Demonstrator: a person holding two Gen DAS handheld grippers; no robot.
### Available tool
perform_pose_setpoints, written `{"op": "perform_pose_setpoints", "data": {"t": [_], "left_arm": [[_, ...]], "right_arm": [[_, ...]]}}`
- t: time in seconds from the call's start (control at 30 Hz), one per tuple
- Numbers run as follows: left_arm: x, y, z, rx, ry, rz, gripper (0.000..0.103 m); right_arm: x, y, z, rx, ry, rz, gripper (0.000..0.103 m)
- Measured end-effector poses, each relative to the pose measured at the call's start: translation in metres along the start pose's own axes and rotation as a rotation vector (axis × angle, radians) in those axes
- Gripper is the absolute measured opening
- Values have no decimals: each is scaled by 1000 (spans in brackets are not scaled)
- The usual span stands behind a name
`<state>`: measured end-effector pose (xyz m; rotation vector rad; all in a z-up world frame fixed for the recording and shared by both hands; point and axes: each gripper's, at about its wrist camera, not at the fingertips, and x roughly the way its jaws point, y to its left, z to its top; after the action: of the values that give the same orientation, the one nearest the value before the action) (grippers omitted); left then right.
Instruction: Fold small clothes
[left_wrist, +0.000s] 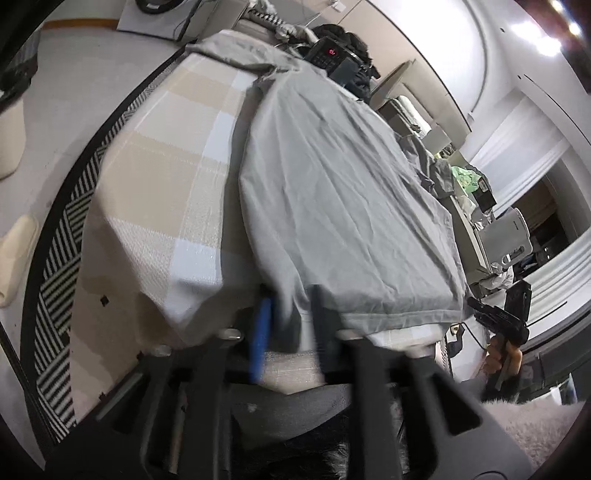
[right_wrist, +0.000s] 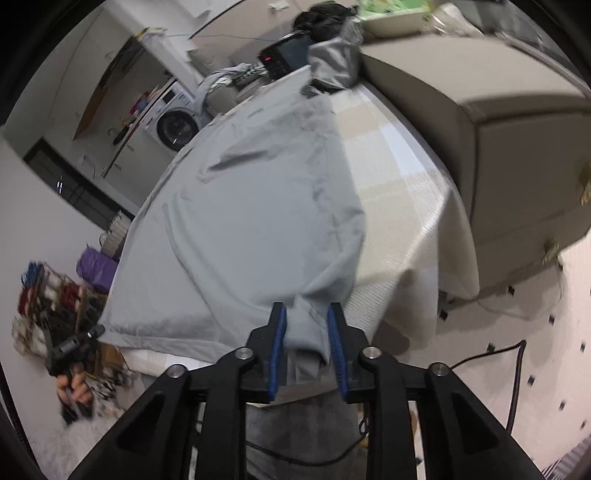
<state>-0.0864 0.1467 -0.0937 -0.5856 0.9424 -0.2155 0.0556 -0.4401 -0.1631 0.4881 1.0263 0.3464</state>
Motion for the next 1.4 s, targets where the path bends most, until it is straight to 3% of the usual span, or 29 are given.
{"op": "perform_pose_setpoints", "data": {"t": [0.03, 0.1, 0.2, 0.3, 0.33, 0.37, 0.4, 0.57, 0.73, 0.8, 0.87, 0.93, 0.97, 1.0, 1.03, 1.1, 1.17, 1.23, 1.4], "left_arm": [[0, 0, 0, -12, -1, -21, 34], [0, -1, 1, -13, -5, -30, 49], [3, -3, 1, -4, -3, -43, 55], [4, -5, 2, -6, 3, -37, 55], [4, -5, 3, -7, 4, -17, 51], [3, -6, 3, -2, 6, 7, 32], [4, -7, 4, 21, 9, 35, 4], [-1, -4, 3, 64, 8, 66, 1], [-7, 9, 4, 46, 14, 96, 1], [-9, 10, 4, 59, 22, 100, 1], [-16, 11, 5, 68, -2, 112, 2], [-26, 10, 9, 85, -45, 148, 10], [-31, 9, 11, 91, -76, 168, 23], [-36, 7, 14, 97, -109, 183, 37], [-40, 4, 18, 97, -142, 191, 44], [-43, -3, 27, 102, -192, 195, 72], [-38, -15, 41, 118, -224, 218, 86], [-27, -30, 57, 141, -253, 256, 86], [16, -72, 103, 209, -330, 351, 102]], "right_arm": [[-1, -3, 0, 22, -3, 15, 46], [-4, -6, 0, 30, -17, 41, 47], [-1, -5, 0, 11, -47, 18, 46], [9, -10, -1, 28, -45, -9, 20], [9, -11, -2, 30, -43, 2, 11], [9, -10, -3, 23, -30, -16, 4], [8, -9, -5, 10, -17, -30, 4], [1, 14, -21, -110, 75, 0, 4], [-6, 6, -16, -107, 48, -140, 4], [-10, 1, -13, -97, 56, -178, 9], [-19, -2, -9, -93, 28, -199, 20], [-34, -2, -4, -79, -44, -192, 33], [-42, -2, 1, -65, -91, -175, 46], [-48, -3, 5, -54, -131, -164, 51], [-54, -1, 12, -41, -186, -153, 56], [-55, 4, 30, -28, -251, -136, 58], [-52, 16, 54, -25, -319, -137, 65], [-42, 27, 83, -38, -381, -152, 67], [-9, 41, 160, -24, -410, -184, 67]]}}
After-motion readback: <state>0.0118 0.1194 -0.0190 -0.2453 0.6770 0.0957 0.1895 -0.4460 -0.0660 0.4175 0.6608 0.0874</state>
